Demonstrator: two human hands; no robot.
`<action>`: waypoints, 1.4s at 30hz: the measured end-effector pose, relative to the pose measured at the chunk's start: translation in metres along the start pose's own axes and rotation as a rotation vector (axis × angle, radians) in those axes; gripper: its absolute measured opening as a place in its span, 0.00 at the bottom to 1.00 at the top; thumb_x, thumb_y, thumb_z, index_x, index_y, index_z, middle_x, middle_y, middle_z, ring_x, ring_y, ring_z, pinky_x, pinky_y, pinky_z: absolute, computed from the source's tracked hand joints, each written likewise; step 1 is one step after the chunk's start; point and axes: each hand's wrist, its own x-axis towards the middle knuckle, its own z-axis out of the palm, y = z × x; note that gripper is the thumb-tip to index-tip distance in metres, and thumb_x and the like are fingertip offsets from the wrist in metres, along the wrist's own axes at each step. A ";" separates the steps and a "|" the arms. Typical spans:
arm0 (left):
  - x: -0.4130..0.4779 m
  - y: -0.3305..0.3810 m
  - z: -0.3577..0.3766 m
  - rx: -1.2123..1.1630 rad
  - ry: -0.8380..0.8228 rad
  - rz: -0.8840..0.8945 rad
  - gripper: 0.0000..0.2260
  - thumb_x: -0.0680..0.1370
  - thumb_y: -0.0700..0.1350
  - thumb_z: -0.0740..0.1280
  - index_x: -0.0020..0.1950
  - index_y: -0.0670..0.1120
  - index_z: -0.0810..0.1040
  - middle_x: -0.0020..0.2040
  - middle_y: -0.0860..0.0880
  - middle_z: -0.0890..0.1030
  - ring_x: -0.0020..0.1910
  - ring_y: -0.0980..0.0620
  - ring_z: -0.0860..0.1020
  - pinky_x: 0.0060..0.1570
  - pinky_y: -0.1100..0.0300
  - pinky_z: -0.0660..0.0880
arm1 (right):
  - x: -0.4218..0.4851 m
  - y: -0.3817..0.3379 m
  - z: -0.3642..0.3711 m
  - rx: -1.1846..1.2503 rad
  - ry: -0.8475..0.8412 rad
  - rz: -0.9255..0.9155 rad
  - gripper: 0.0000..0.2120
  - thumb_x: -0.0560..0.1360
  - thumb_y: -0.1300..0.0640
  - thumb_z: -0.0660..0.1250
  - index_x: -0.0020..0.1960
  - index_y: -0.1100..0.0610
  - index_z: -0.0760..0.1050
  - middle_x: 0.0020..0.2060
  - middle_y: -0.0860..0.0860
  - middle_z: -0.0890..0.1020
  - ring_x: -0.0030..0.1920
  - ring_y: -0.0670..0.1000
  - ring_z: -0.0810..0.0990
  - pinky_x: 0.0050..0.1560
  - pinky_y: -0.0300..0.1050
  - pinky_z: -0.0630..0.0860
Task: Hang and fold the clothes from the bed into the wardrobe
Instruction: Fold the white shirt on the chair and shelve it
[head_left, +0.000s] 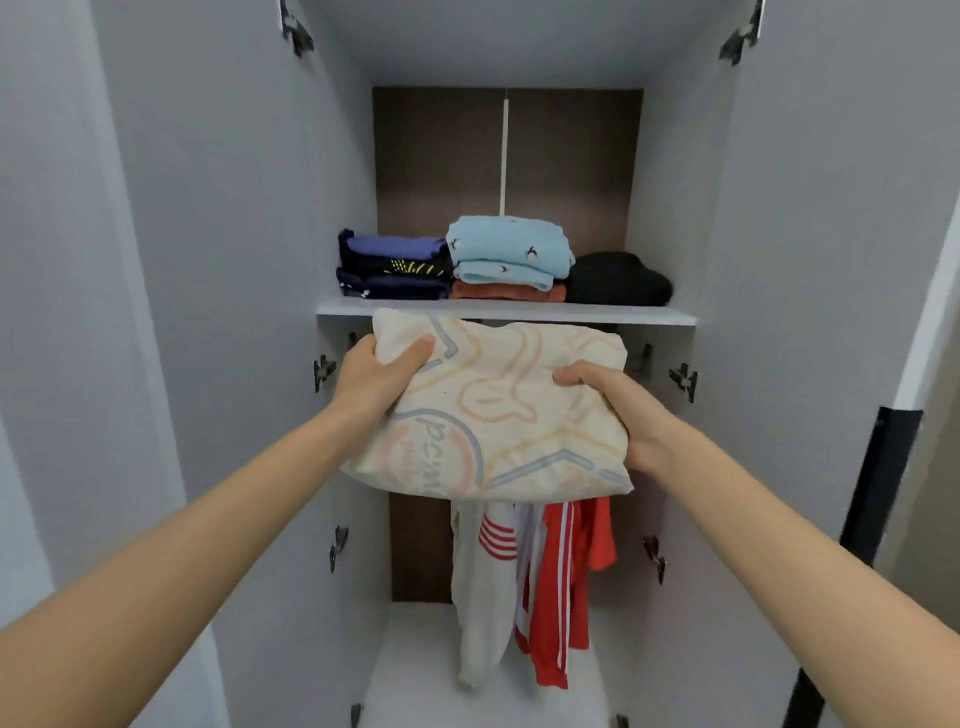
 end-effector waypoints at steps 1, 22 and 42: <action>0.017 0.005 0.002 -0.005 0.012 0.012 0.18 0.73 0.56 0.72 0.57 0.47 0.77 0.51 0.50 0.82 0.47 0.52 0.81 0.41 0.59 0.76 | 0.017 -0.012 -0.001 -0.010 -0.016 -0.006 0.17 0.71 0.58 0.70 0.59 0.58 0.78 0.53 0.58 0.84 0.52 0.58 0.84 0.49 0.52 0.81; 0.371 0.046 0.002 0.220 0.200 0.260 0.19 0.76 0.55 0.68 0.62 0.45 0.76 0.53 0.50 0.80 0.46 0.52 0.78 0.41 0.63 0.73 | 0.344 -0.160 0.037 -0.065 -0.099 -0.104 0.11 0.71 0.60 0.70 0.53 0.58 0.78 0.45 0.56 0.86 0.44 0.56 0.86 0.42 0.51 0.82; 0.685 -0.024 -0.015 0.807 0.281 0.267 0.21 0.78 0.54 0.66 0.62 0.39 0.73 0.59 0.39 0.77 0.58 0.39 0.75 0.53 0.51 0.71 | 0.642 -0.202 0.120 -0.486 0.270 -0.204 0.25 0.74 0.59 0.70 0.68 0.60 0.67 0.59 0.59 0.78 0.56 0.58 0.79 0.44 0.47 0.77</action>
